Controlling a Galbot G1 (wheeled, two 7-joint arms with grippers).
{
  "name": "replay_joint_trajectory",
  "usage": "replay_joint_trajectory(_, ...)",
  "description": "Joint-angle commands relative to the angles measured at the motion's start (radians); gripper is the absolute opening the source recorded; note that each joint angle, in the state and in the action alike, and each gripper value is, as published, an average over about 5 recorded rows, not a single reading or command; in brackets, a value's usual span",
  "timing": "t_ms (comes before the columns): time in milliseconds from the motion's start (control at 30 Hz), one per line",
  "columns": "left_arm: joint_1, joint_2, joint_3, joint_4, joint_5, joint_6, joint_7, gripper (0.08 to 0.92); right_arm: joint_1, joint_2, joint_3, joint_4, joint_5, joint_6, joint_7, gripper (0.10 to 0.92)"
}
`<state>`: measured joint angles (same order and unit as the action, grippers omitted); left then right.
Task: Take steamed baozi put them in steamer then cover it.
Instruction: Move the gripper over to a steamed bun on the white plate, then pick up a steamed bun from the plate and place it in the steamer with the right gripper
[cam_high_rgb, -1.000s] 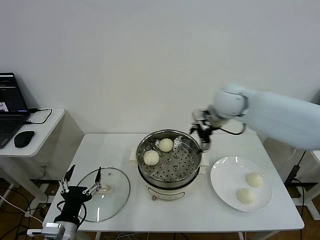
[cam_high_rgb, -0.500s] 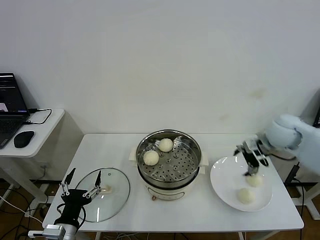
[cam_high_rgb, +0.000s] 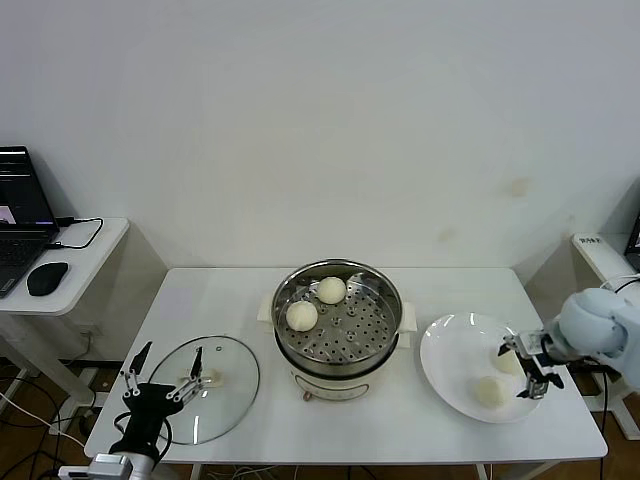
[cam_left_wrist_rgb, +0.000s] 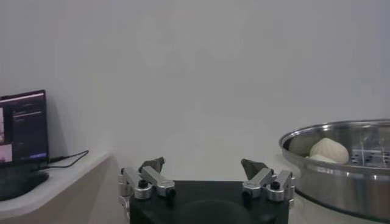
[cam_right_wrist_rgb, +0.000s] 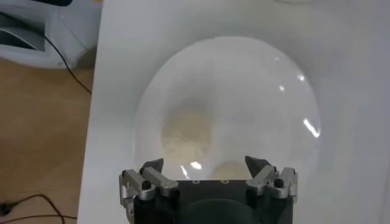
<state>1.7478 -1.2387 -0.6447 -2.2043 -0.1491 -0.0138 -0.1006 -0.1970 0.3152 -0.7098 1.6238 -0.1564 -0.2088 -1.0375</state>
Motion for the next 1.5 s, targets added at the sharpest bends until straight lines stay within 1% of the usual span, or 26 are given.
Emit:
replay_joint_trajectory(33, 0.002, -0.001, -0.004, -0.001, 0.0, -0.001, 0.0, 0.823, -0.117, 0.028, 0.073, -0.009, -0.034, 0.008, 0.026, 0.823)
replay_joint_trajectory(233, 0.004, -0.004, -0.012, 0.001, -0.001, -0.002, 0.0, 0.823, -0.142, 0.066, 0.086, -0.045, -0.076, 0.011, 0.04, 0.823)
replay_joint_trajectory(533, 0.004, -0.01, -0.012, 0.005, -0.001, -0.002, 0.001, 0.823, -0.161, 0.09, 0.092, -0.062, -0.086, -0.001, 0.045, 0.817)
replay_joint_trajectory(733, 0.002, -0.012, -0.011, 0.008, -0.001, -0.003, 0.0, 0.823, -0.17, 0.09, 0.102, -0.066, -0.089, -0.01, 0.041, 0.766)
replay_joint_trajectory(900, 0.002, -0.013, -0.011, 0.008, -0.001, -0.003, 0.0, 0.823, -0.175, 0.092, 0.103, -0.069, -0.084, -0.022, 0.037, 0.686)
replay_joint_trajectory(1000, 0.003, -0.012, -0.013, 0.004, -0.002, -0.003, 0.0, 0.823, -0.177, 0.096, 0.104, -0.073, -0.084, -0.026, 0.037, 0.653)
replay_joint_trajectory(1300, 0.003, -0.013, -0.013, -0.004, -0.003, -0.003, -0.001, 0.823, -0.145, 0.099, 0.101, -0.077, -0.069, -0.031, 0.029, 0.605)
replay_joint_trajectory(1500, 0.0, -0.006, -0.018, -0.011, -0.006, -0.001, 0.0, 0.823, 0.038, 0.077, 0.024, -0.058, -0.003, -0.038, -0.023, 0.603)
